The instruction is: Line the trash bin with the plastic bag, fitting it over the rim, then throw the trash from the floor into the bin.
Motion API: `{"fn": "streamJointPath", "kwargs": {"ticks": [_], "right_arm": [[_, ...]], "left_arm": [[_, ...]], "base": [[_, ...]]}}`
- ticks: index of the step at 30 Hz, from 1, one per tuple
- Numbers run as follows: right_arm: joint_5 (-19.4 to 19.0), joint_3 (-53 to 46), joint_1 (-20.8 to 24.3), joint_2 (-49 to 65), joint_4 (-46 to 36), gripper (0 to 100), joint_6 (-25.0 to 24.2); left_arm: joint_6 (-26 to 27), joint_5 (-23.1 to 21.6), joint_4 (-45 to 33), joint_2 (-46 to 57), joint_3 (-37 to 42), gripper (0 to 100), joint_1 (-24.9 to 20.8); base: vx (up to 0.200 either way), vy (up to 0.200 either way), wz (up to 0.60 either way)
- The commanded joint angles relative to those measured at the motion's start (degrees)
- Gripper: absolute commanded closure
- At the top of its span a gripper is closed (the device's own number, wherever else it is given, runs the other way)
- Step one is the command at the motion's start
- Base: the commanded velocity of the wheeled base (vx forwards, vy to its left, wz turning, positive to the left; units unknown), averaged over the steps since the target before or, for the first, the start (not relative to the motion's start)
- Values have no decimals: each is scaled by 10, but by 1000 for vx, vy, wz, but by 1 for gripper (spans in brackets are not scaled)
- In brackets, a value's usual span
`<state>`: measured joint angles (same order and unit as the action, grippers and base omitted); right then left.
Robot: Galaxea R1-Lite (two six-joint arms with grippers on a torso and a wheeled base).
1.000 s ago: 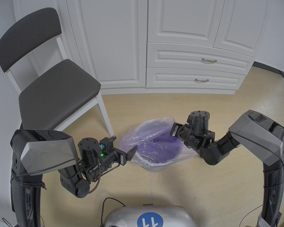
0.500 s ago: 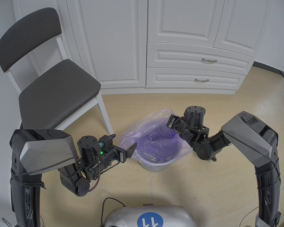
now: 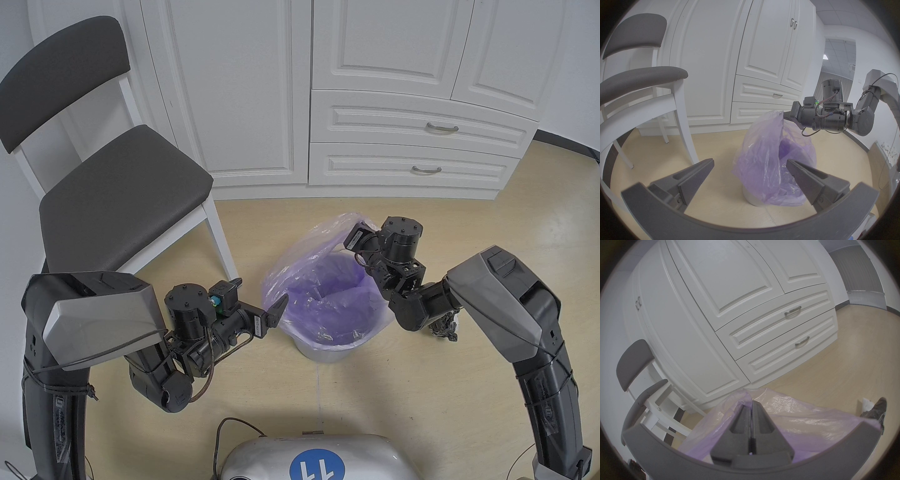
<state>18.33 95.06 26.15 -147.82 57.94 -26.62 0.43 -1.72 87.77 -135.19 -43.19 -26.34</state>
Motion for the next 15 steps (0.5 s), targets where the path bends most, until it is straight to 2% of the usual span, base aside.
{"fn": "streamJointPath", "kwargs": {"ticks": [1,7,11,12,15], "right_arm": [[-1,80,14,-61,-5,100,-4],[-21,126,13,-81,-29,100,-3],[-24,166,11,-106,-45,100,-1],[-24,173,11,-112,-51,0,0],[-24,178,11,-113,-53,0,0]], "left_arm": [[-1,4,0,-18,-14,0,1],[-2,33,0,-17,-15,0,0],[-1,36,0,-16,-15,0,-1],[-1,36,0,-15,-16,0,-1],[-1,36,0,-17,-20,0,-4]], "base": [[0,0,0],[0,0,0],[0,0,0],[0,0,0],[0,0,0]]}}
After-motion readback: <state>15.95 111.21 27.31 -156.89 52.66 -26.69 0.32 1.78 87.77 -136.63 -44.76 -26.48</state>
